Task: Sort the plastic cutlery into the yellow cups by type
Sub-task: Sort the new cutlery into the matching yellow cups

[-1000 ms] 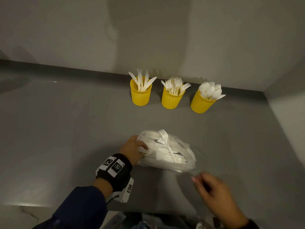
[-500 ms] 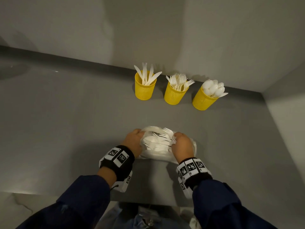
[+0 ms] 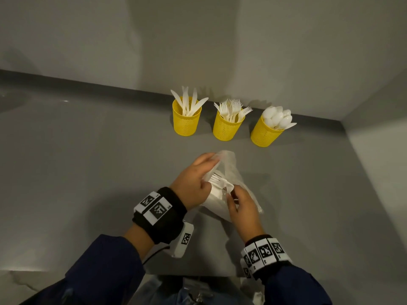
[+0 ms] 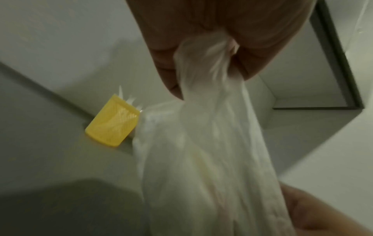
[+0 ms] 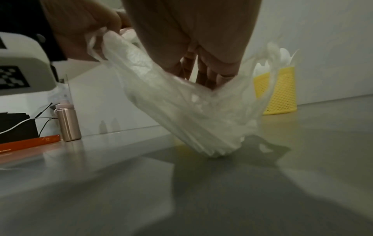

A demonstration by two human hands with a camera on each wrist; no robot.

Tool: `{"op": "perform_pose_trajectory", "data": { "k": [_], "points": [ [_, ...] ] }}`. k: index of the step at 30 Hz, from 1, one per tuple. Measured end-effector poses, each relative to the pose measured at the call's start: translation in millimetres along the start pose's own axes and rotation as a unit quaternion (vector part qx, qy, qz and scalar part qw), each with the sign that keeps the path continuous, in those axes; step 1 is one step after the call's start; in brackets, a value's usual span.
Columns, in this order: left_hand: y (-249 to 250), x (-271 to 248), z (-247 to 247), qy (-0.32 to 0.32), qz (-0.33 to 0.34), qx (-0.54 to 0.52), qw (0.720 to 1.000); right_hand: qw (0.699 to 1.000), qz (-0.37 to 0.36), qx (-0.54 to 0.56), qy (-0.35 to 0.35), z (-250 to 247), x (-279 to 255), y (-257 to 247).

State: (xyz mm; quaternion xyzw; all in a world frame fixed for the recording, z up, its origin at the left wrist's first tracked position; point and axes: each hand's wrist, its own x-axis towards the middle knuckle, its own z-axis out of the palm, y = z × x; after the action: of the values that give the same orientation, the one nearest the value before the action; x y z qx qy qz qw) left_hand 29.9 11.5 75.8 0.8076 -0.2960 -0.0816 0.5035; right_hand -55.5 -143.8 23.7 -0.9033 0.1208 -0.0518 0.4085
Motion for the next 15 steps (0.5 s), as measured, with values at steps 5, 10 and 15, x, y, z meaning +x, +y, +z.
{"op": "perform_pose_trajectory", "data": {
  "k": [5, 10, 15],
  "points": [
    [-8, 0, 2, -0.025, 0.012, 0.031, 0.999, 1.000, -0.015, -0.018, 0.012, 4, 5, 10],
    [-13, 4, -6, -0.021, 0.009, 0.019, 1.000, 0.991, -0.001, -0.116, -0.065, 0, 10, 7],
    [-18, 2, -5, -0.047, 0.008, 0.047, 0.998, 0.978, -0.014, -0.186, -0.089, 7, 20, 5]
  ]
}}
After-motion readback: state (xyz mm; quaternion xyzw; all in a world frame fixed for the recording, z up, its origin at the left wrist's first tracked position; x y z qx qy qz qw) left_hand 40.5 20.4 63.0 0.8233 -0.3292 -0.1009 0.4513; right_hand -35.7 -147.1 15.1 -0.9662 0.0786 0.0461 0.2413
